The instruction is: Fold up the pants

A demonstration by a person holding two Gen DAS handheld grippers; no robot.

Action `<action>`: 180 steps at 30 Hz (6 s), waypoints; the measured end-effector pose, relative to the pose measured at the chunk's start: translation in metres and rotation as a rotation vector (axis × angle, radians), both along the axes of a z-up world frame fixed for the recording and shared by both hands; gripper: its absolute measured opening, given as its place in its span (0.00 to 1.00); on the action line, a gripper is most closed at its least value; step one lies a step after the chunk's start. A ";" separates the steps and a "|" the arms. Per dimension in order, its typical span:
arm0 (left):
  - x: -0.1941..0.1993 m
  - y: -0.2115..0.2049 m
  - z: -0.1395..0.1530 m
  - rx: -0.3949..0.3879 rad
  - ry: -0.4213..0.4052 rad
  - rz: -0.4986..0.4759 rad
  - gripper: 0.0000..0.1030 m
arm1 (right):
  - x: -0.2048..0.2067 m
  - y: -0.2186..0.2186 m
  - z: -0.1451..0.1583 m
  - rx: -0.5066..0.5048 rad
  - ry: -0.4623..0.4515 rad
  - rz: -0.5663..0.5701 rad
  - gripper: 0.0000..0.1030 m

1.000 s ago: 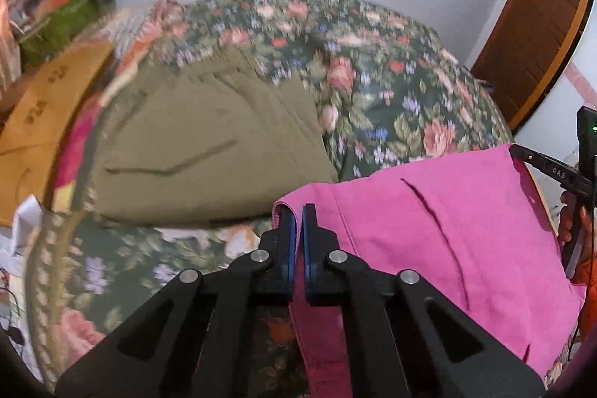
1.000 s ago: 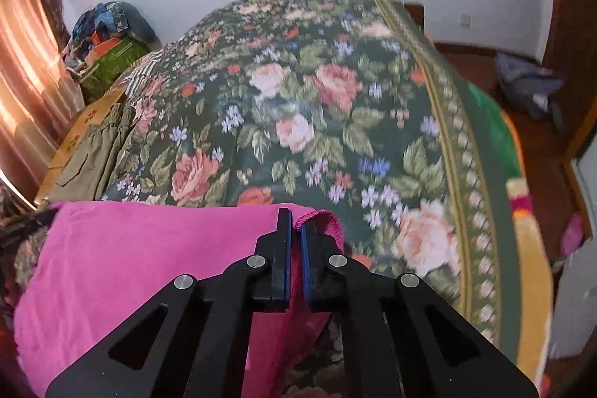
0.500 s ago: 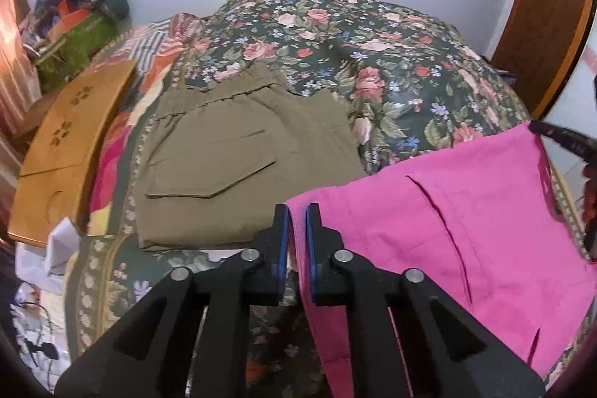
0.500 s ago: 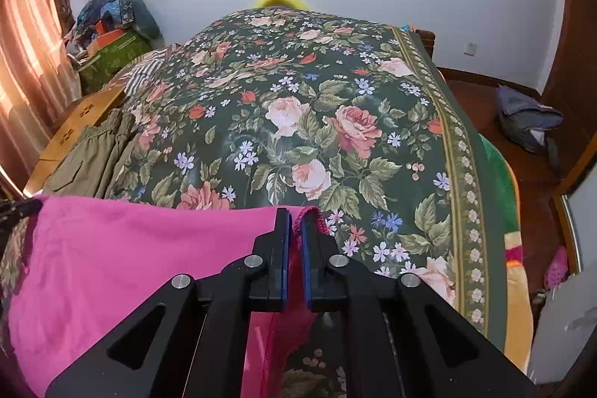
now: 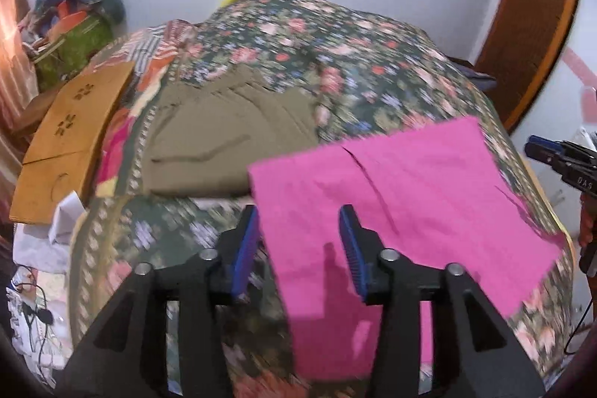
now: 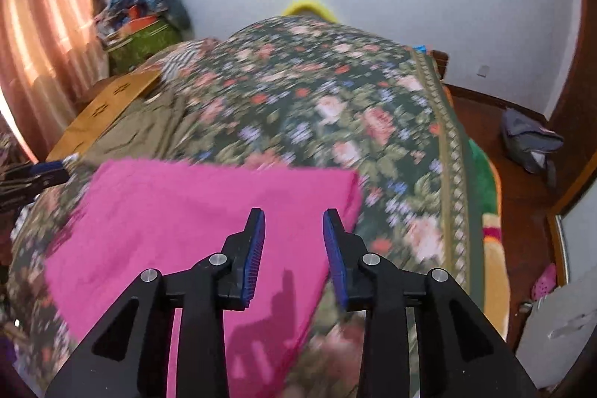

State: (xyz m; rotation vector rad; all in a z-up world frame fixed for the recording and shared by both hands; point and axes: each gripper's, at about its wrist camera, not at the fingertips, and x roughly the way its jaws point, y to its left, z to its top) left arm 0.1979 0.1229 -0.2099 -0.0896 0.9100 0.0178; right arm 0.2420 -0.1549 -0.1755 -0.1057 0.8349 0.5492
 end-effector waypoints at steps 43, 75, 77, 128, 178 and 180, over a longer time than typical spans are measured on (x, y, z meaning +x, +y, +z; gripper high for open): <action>-0.073 -0.014 -0.054 -0.557 0.126 0.126 0.92 | -0.094 0.019 -0.038 -0.023 0.109 0.106 0.47; -0.049 -0.018 -0.018 -0.271 0.008 0.164 0.32 | -0.096 0.014 -0.039 -0.017 0.118 0.094 0.47; -0.053 -0.021 -0.010 -0.236 -0.009 0.150 0.31 | -0.097 0.014 -0.037 -0.022 0.125 0.089 0.47; -0.102 -0.117 0.082 0.041 -0.264 -0.110 0.26 | -0.117 0.043 -0.016 0.046 0.189 0.117 0.50; -0.031 -0.229 0.013 -0.046 0.037 -0.423 0.48 | -0.134 -0.068 -0.020 0.050 0.126 -0.109 0.55; -0.035 -0.226 0.018 -0.045 0.028 -0.426 0.52 | -0.135 -0.070 -0.018 0.055 0.122 -0.117 0.55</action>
